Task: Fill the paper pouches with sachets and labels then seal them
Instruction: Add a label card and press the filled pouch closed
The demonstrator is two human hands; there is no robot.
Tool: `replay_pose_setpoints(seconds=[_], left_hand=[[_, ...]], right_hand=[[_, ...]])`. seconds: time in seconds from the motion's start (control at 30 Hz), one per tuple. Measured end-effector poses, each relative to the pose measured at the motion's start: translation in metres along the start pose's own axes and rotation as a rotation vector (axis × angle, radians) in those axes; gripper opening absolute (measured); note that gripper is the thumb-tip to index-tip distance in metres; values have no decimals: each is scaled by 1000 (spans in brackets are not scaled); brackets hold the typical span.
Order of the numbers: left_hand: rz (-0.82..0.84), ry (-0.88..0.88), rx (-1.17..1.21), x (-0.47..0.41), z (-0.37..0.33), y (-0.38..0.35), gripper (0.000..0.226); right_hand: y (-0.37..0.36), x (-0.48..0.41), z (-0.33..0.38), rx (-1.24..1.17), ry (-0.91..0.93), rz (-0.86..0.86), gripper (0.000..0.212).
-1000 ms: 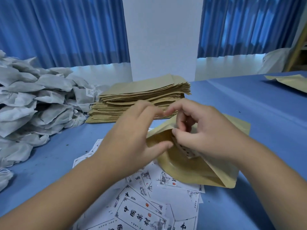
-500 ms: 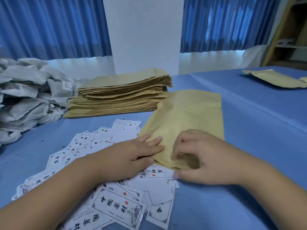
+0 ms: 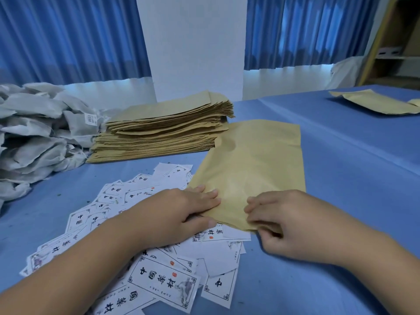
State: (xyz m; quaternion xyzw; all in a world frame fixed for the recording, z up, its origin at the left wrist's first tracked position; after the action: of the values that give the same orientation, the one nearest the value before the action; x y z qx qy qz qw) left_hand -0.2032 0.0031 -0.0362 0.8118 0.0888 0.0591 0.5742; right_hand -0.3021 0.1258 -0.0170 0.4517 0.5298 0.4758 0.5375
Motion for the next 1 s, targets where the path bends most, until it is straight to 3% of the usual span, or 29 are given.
replay_pose_setpoints(seconds=[0.17,0.27,0.43,0.57,0.67,0.87,1.0], left_hand=[[-97,-40,-26,1,-3,4,52],[-156,-79,-145,5,-11,15,54],[-464,-235,-391,11,-39,43,50],[-653,-201,-417,12,-37,62,18],[-694,-150,-447,15,-22,64,32],[-698,-99,-432,18,-5,69,37],[-671,-108,-424,17,-5,66,38]], right_hand=[[9,1,2,52,-24,-109,43],[27,2,-5,-11,-65,-246,23],[59,5,-18,-191,-138,-450,18],[70,-8,-8,-196,-116,-426,21],[66,-15,11,-132,-73,-421,21],[38,-13,32,85,36,-259,48],[31,-10,33,129,25,-280,35]])
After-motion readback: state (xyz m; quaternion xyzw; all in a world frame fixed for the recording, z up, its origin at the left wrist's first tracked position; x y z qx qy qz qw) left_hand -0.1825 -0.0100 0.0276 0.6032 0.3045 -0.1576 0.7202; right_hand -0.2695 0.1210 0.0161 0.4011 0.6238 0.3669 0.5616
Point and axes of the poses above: each hand's wrist, its own x-axis away from the middle knuckle, its own y-axis out of the back of the hand, z = x × y, the point moved 8 cm from there along -x, towards the middle knuckle, and after that the axes turned 5 degrees about x, right-handed, at the moved point
